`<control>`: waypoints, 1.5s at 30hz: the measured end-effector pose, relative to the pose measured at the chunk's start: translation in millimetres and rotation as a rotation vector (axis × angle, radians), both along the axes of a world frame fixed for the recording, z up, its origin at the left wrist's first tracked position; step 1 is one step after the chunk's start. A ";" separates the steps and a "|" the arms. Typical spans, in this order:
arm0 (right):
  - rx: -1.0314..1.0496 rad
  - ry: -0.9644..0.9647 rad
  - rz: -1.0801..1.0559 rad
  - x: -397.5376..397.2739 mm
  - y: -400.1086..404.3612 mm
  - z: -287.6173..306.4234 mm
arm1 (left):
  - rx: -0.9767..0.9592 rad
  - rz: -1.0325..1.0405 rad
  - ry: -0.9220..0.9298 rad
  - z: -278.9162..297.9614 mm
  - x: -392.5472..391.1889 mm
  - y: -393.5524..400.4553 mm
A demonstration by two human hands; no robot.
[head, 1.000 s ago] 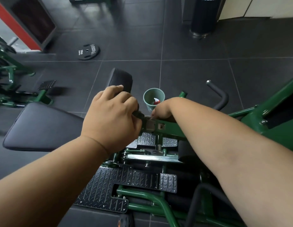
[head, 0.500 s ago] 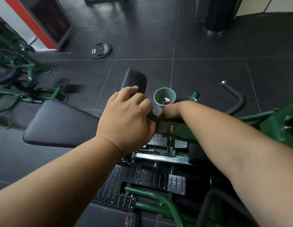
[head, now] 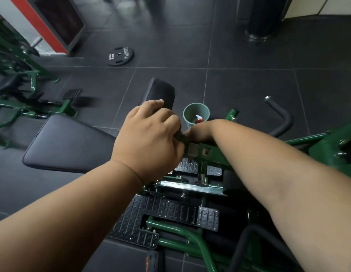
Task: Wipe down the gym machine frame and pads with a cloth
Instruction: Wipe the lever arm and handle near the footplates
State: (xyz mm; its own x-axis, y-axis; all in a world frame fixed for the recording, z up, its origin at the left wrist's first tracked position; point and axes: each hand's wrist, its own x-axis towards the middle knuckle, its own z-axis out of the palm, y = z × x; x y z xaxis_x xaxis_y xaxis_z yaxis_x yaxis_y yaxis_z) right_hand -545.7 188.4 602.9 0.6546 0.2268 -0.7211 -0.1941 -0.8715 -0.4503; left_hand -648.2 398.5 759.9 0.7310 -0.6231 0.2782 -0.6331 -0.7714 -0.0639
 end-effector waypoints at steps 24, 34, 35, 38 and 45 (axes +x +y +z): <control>0.000 -0.565 -0.481 -145.2 -57.4 -13.8 | 0.020 0.000 -0.036 -0.9 -3.0 -1.2; -0.267 -0.945 -0.675 -200.5 -106.1 -27.9 | 0.008 0.000 -0.048 -1.4 -2.1 0.2; -0.293 -0.932 -0.728 -209.2 -115.1 -32.2 | 0.005 0.000 -0.051 -1.7 -2.2 0.2; -0.394 -0.712 -0.797 -222.8 -136.2 -45.5 | -0.008 -0.010 -0.053 -1.1 -2.3 -0.1; -0.273 -0.439 -0.533 -185.9 -151.1 -45.6 | 0.008 -0.017 -0.085 -1.9 -2.7 0.1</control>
